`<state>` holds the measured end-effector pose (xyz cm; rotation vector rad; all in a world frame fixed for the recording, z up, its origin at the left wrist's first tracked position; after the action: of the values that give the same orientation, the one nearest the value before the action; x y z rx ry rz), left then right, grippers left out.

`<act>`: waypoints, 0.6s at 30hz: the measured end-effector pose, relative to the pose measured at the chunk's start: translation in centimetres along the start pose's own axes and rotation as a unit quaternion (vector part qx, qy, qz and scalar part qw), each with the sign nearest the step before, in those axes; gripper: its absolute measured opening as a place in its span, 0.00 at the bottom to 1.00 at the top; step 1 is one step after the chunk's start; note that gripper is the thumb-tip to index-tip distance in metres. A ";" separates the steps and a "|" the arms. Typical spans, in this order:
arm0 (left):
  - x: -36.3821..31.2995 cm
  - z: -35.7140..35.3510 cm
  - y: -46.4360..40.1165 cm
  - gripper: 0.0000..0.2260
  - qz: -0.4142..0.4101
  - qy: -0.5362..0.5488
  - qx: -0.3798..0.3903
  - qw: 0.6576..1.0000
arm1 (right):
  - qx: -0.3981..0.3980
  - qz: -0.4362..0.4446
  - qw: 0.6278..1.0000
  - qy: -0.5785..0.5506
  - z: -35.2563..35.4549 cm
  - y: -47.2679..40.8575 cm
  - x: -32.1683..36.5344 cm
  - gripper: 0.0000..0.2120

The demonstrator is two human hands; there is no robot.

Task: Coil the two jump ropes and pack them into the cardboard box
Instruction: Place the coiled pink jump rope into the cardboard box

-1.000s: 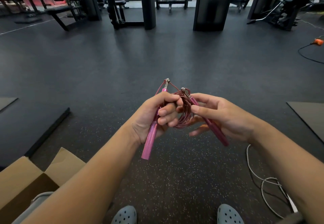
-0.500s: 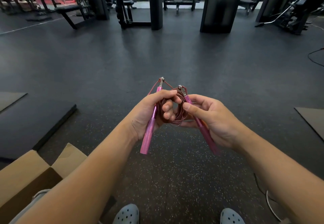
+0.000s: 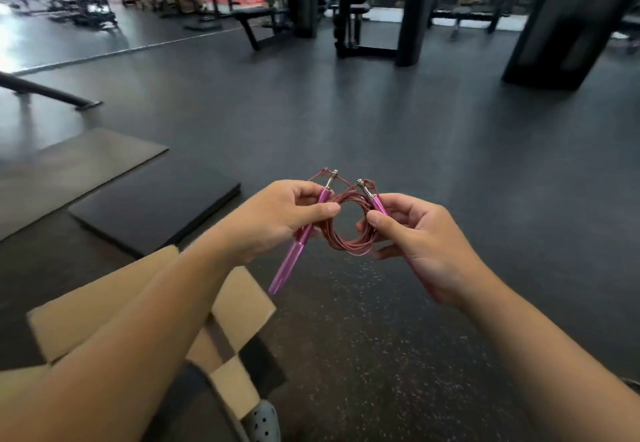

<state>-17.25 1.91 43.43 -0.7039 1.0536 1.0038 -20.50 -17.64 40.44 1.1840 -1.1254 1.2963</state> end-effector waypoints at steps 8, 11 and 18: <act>9.9 13.3 8.8 0.06 0.032 -0.118 -0.251 0.960 | 0.155 -0.001 0.986 0.068 -18.1 -6.0 -1.9 0.09; 14.1 17.1 13.3 0.08 0.057 -0.139 -0.346 0.926 | 0.214 -0.006 0.972 0.097 -25.5 -6.9 -3.5 0.08; 24.6 21.8 20.4 0.11 0.137 -0.063 -0.463 0.873 | 0.308 -0.049 0.941 0.130 -38.2 -7.7 -9.4 0.09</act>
<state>-24.19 36.69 28.06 -1.2547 0.5080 1.8118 -14.88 19.97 27.89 1.4353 -0.4641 1.7321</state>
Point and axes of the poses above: each hand's wrist, its own y-axis away from the middle knuckle, its own z-axis out of the back of the hand, x = y × z, the point moved 4 cm from there along -y, towards the middle knuckle, and after that the axes turned 5 degrees about -z, right-handed, at the moved point
